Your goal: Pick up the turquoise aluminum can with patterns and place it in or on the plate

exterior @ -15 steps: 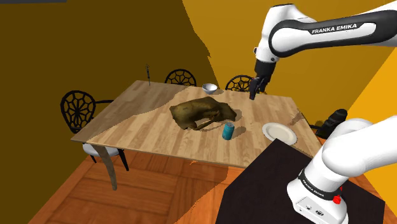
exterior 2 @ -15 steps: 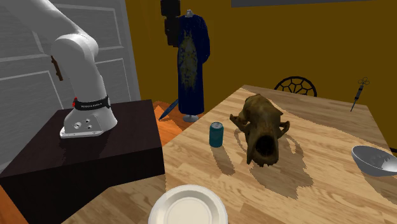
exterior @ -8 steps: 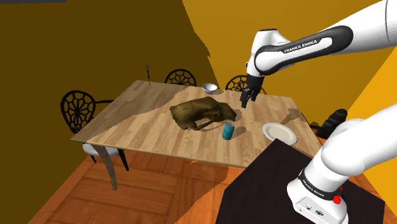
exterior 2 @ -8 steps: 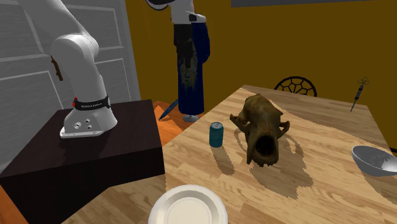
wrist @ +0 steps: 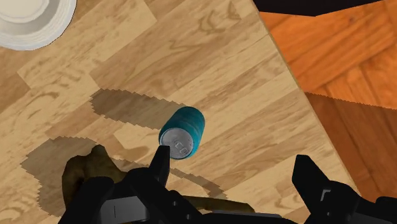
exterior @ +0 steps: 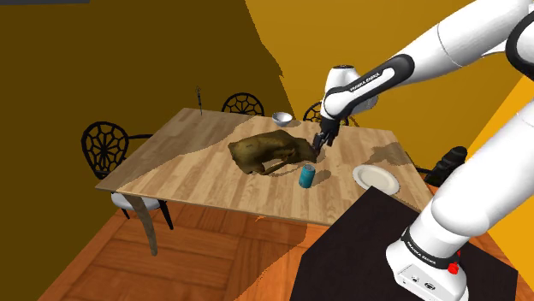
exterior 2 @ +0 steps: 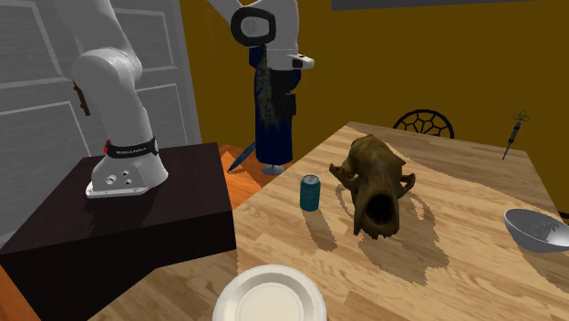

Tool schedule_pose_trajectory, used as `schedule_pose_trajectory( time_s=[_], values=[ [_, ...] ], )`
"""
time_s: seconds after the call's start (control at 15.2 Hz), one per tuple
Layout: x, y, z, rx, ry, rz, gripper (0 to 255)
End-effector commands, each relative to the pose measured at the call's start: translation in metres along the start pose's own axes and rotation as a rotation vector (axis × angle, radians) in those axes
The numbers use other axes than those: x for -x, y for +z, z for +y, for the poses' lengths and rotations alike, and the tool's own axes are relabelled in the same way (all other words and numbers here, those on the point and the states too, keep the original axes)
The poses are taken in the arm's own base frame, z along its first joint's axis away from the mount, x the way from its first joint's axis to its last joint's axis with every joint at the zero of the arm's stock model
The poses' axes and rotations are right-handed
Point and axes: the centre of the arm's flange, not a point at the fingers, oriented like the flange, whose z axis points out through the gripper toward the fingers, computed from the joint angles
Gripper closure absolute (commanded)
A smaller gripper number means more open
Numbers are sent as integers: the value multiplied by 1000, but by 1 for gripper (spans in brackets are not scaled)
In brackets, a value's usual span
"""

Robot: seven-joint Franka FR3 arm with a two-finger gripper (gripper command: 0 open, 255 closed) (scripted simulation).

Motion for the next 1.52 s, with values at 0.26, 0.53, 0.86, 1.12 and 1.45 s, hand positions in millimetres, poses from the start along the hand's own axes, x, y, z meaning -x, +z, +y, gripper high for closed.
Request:
schedule_pose_trajectory(
  time_s=[0.26,0.53,0.86,1.12,1.45],
  values=[
    [-35,71,21,-5,11,2,0],
    [-58,117,36,-9,18,2,0],
    [-87,174,54,-13,27,2,0],
    [-88,192,55,-14,28,2,0],
    [-88,216,54,-14,28,2,0]
  ],
)
